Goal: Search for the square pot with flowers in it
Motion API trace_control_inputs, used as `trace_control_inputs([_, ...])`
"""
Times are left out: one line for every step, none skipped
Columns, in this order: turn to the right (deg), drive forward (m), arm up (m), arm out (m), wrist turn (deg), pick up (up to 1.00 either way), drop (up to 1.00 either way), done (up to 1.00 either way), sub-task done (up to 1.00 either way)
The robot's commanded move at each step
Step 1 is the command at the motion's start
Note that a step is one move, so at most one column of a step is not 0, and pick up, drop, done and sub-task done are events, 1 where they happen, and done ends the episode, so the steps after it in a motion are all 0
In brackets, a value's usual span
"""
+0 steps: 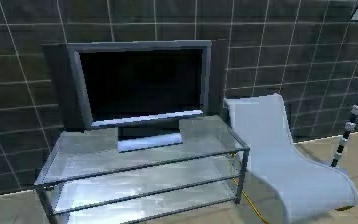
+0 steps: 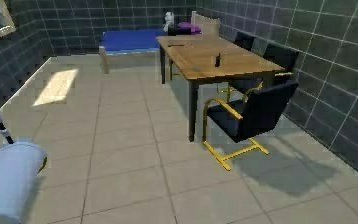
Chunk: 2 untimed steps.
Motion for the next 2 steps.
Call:
trace_control_inputs([-45.0,0.0,0.0,0.0,0.0,0.0,0.0,0.0,0.0])
trace_control_inputs([-45.0,0.0,0.0,0.0,0.0,0.0,0.0,0.0,0.0])
